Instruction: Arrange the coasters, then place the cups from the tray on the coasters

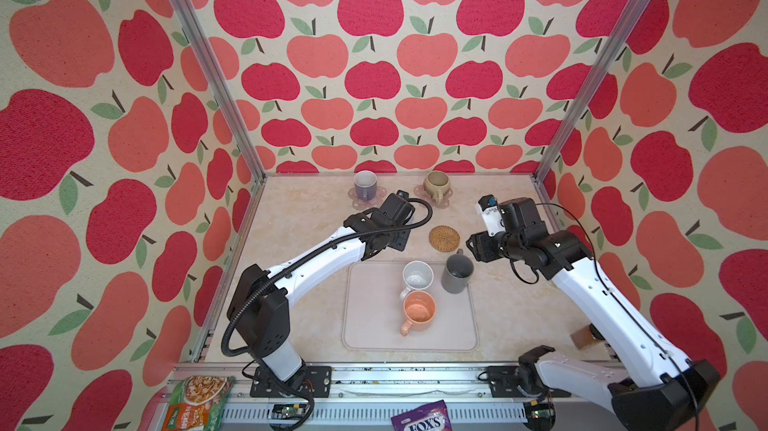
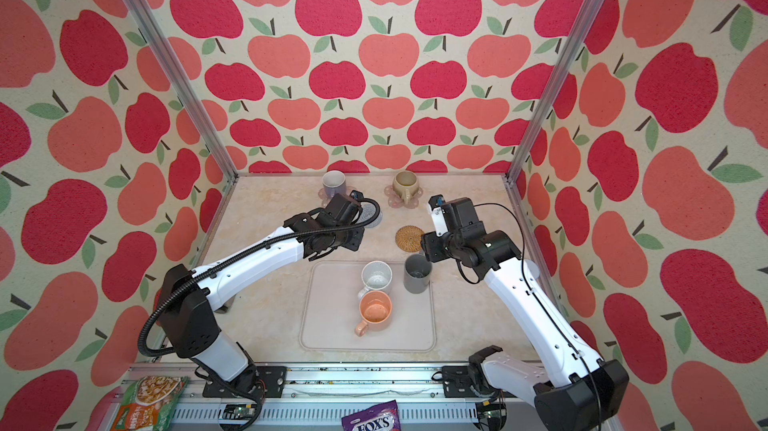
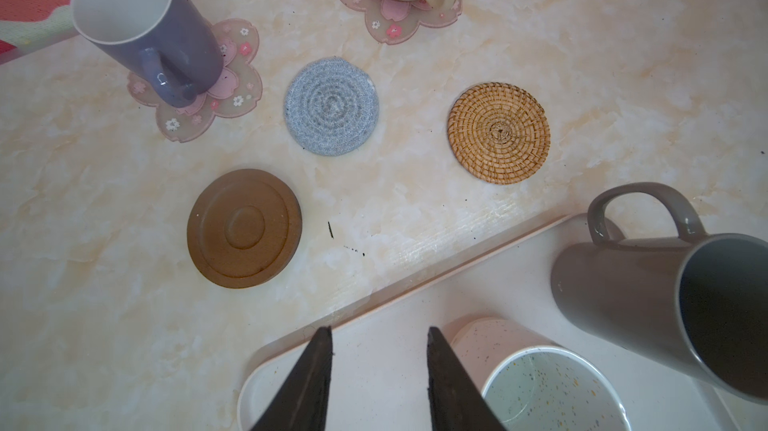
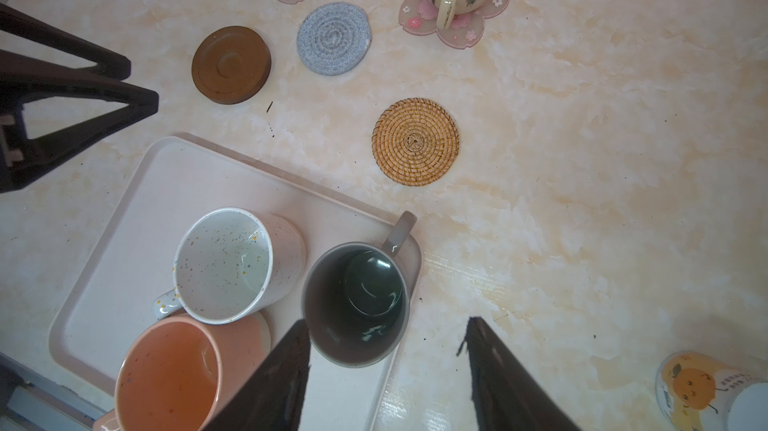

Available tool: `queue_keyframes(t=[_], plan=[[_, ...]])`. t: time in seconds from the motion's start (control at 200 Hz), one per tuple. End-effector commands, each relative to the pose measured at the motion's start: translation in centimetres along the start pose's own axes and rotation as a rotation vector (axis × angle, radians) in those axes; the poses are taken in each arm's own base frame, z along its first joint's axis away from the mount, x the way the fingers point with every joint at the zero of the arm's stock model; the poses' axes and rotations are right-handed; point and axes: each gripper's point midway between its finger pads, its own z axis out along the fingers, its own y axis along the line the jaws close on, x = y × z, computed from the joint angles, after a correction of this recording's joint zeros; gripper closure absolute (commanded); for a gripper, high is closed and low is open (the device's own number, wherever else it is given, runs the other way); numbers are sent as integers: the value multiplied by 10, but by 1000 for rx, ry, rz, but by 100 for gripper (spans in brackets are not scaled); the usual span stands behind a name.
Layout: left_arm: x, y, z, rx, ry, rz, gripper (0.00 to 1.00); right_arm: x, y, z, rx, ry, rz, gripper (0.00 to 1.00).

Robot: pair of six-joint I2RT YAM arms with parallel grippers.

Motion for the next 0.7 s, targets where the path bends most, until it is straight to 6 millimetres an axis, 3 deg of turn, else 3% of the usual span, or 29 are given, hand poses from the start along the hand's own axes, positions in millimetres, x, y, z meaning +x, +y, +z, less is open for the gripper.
queue_keyframes(t=[0.0, 0.695], plan=[[-10, -1, 1, 14, -24, 9, 60, -1, 2, 1, -21, -19, -15, 37], [-16, -2, 12, 19, -16, 15, 60, -1, 0, -3, -22, -45, -23, 36]])
